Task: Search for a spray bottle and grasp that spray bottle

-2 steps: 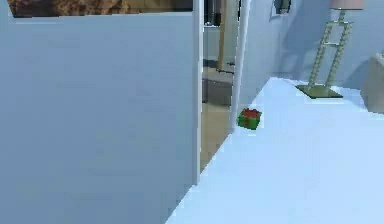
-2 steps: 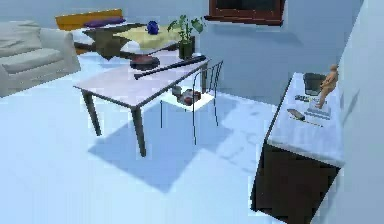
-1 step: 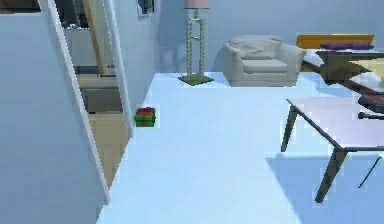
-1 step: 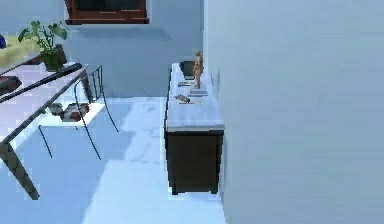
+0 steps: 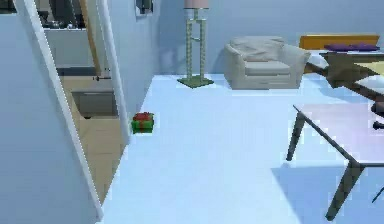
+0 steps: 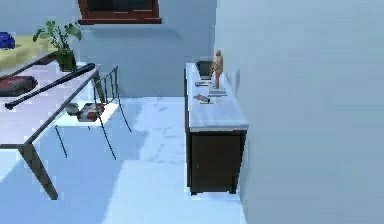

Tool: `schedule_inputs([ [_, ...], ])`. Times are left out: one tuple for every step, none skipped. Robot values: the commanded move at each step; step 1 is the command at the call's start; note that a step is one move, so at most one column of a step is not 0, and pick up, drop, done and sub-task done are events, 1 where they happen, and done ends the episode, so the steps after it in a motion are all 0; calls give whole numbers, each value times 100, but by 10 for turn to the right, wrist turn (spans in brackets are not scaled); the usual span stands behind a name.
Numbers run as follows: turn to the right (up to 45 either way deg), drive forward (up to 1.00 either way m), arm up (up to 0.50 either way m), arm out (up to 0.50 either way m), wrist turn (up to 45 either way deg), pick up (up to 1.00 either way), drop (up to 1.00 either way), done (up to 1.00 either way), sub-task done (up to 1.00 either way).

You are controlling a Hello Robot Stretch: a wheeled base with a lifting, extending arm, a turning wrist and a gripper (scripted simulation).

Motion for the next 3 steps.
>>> schedule_inputs([
  [0, 100, 0, 0, 0, 0, 0, 0, 0],
  [60, 0, 0, 0, 0, 0, 0, 0, 0],
  [0, 50, 0, 0, 0, 0, 0, 0, 0],
])
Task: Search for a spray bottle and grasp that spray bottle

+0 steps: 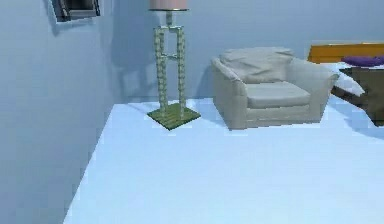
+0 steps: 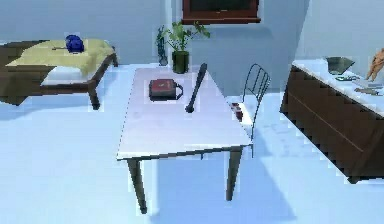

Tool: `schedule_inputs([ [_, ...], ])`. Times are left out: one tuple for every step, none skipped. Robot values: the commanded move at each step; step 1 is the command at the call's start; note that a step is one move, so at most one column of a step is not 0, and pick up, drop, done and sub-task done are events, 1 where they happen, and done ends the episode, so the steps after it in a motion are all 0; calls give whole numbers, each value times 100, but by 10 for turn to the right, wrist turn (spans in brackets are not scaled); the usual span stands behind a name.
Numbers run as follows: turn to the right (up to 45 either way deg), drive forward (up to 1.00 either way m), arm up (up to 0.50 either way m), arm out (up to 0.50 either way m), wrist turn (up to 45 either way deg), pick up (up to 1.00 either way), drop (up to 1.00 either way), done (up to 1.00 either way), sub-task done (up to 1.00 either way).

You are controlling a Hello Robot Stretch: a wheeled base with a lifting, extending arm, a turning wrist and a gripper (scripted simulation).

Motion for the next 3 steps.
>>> schedule_inputs([
  [-450, 0, 0, 0, 0, 0, 0, 0, 0],
  [-360, 0, 0, 0, 0, 0, 0, 0, 0],
  [0, 100, 0, 0, 0, 0, 0, 0, 0],
])
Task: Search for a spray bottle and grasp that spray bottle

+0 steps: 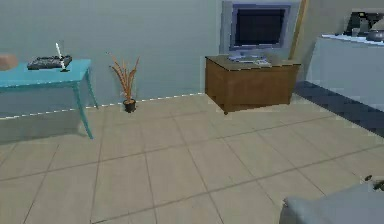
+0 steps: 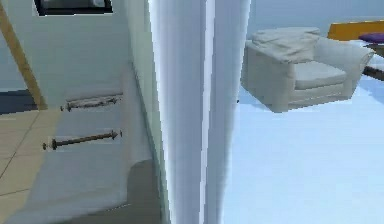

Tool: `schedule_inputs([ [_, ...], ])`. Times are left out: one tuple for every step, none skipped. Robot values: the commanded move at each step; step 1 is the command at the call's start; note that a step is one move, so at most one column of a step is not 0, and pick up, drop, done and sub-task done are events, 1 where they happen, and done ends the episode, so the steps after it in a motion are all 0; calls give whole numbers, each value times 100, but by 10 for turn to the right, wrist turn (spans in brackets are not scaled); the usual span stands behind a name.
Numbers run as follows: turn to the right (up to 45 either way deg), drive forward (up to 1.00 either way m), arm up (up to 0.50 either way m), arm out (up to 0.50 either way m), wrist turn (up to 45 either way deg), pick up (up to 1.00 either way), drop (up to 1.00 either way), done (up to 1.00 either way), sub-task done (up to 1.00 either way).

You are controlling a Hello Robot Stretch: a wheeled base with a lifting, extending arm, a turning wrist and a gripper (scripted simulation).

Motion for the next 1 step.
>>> schedule_inputs([
  [-150, 0, 0, 0, 0, 0, 0, 0, 0],
])
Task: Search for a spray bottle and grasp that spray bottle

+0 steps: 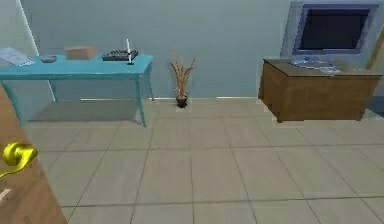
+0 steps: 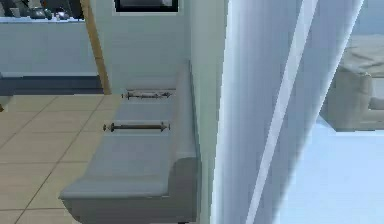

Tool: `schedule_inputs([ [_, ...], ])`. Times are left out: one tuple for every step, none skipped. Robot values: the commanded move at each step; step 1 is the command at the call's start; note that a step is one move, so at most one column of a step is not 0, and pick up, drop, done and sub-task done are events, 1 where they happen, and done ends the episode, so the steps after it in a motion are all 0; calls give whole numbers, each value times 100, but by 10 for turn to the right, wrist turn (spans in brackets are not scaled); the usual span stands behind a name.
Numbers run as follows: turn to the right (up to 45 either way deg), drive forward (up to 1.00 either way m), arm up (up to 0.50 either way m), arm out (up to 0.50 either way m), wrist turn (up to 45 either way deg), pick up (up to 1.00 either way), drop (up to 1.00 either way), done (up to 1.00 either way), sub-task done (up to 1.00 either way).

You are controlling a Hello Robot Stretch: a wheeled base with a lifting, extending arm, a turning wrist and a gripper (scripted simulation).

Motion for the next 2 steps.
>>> schedule_inputs([
  [0, 5, 0, 0, 0, 0, 0, 0, 0],
  [270, 0, 0, 0, 0, 0, 0, 0, 0],
])
